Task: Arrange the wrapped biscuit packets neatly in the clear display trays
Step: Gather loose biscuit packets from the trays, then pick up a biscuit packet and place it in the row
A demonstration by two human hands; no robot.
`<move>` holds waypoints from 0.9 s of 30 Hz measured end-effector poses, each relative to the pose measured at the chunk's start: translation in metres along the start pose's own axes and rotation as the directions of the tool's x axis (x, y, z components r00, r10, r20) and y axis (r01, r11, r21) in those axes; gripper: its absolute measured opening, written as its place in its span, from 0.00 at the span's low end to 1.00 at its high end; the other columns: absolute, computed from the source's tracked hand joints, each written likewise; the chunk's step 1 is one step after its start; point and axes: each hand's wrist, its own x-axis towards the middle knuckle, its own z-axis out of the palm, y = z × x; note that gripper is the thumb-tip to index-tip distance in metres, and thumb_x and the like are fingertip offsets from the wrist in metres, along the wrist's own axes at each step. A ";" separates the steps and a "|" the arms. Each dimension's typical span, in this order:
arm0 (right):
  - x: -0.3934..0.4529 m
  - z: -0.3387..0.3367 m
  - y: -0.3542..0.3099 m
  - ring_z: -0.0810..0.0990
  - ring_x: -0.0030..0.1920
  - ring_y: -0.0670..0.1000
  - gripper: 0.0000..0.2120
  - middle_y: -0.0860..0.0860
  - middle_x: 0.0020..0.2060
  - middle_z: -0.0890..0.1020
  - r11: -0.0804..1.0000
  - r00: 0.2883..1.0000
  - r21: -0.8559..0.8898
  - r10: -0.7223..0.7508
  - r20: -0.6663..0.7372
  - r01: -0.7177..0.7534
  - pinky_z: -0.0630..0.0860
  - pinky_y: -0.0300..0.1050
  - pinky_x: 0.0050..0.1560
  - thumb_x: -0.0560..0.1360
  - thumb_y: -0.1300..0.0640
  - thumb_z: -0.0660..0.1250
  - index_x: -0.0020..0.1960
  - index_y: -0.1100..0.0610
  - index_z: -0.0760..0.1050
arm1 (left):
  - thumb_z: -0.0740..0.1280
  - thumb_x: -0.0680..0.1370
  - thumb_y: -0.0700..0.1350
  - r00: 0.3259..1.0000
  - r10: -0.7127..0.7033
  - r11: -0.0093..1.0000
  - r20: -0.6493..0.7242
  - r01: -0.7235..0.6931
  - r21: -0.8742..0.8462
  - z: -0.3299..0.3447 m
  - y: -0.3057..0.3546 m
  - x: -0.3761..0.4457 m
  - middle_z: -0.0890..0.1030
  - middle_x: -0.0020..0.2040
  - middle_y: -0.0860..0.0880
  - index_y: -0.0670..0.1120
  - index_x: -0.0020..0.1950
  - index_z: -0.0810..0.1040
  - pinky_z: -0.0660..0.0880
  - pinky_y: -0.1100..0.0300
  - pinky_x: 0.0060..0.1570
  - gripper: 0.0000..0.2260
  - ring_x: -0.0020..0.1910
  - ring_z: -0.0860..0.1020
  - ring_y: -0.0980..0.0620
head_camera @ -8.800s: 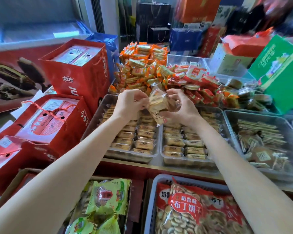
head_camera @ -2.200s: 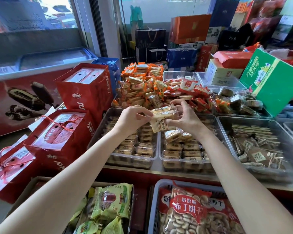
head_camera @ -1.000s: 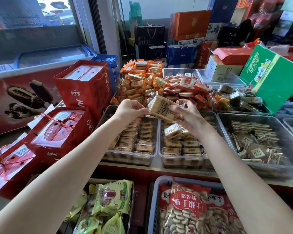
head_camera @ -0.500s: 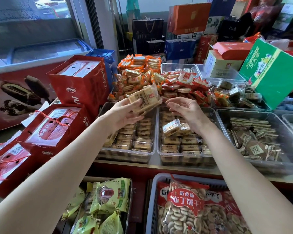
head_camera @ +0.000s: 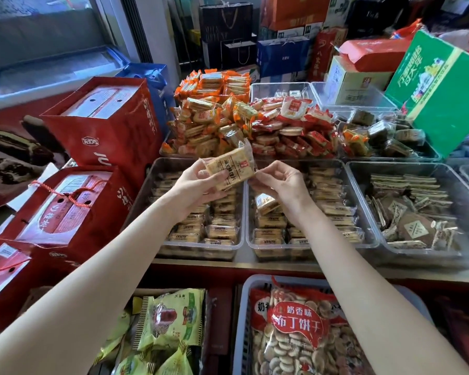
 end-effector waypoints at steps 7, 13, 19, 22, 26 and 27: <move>0.007 -0.040 0.033 0.79 0.54 0.53 0.14 0.51 0.52 0.79 0.935 0.967 -0.247 0.236 -0.097 -0.253 0.77 0.51 0.58 0.70 0.54 0.73 0.53 0.54 0.75 | 0.69 0.75 0.42 0.982 -0.190 0.958 0.021 0.180 0.225 0.020 -0.036 0.031 0.80 0.51 0.45 0.46 0.55 0.72 0.79 0.50 0.52 0.11 0.47 0.80 0.51; 0.004 -0.076 0.041 0.74 0.60 0.49 0.33 0.50 0.60 0.75 0.771 0.942 -0.563 0.333 -0.044 -0.299 0.72 0.44 0.59 0.69 0.54 0.75 0.69 0.53 0.64 | 0.68 0.77 0.45 0.951 -0.292 0.906 0.105 0.240 0.348 0.067 -0.078 0.047 0.78 0.57 0.46 0.44 0.64 0.71 0.78 0.50 0.55 0.17 0.52 0.79 0.50; 0.017 -0.084 0.045 0.68 0.67 0.56 0.35 0.54 0.68 0.70 0.354 0.924 -0.898 0.362 -0.125 -0.260 0.68 0.55 0.66 0.71 0.50 0.73 0.72 0.55 0.62 | 0.61 0.79 0.39 0.993 0.038 0.575 -0.115 0.072 0.815 0.021 -0.080 0.052 0.78 0.60 0.45 0.43 0.64 0.75 0.72 0.58 0.53 0.14 0.57 0.76 0.48; 0.039 -0.051 0.036 0.65 0.66 0.56 0.31 0.53 0.68 0.68 0.111 0.987 -0.994 0.161 0.026 0.008 0.64 0.53 0.64 0.72 0.47 0.70 0.71 0.54 0.64 | 0.59 0.78 0.37 0.989 0.094 0.434 -0.116 0.064 0.899 -0.018 -0.088 0.043 0.77 0.60 0.44 0.42 0.63 0.75 0.69 0.58 0.56 0.14 0.59 0.75 0.46; 0.059 0.017 0.057 0.70 0.64 0.55 0.26 0.53 0.62 0.73 0.113 0.903 -0.930 0.222 0.367 0.350 0.65 0.49 0.62 0.75 0.46 0.67 0.69 0.56 0.68 | 0.59 0.78 0.37 0.995 -0.054 0.256 -0.078 0.090 0.963 -0.062 -0.111 0.030 0.76 0.64 0.45 0.45 0.66 0.73 0.70 0.56 0.57 0.17 0.61 0.75 0.45; 0.060 0.033 0.070 0.71 0.63 0.55 0.25 0.54 0.61 0.75 0.064 0.862 -0.904 0.278 0.424 0.423 0.64 0.49 0.63 0.75 0.46 0.66 0.68 0.56 0.68 | 0.59 0.78 0.39 0.994 -0.091 0.175 -0.053 0.068 0.982 -0.069 -0.116 0.025 0.74 0.67 0.46 0.47 0.70 0.69 0.68 0.56 0.60 0.20 0.63 0.73 0.46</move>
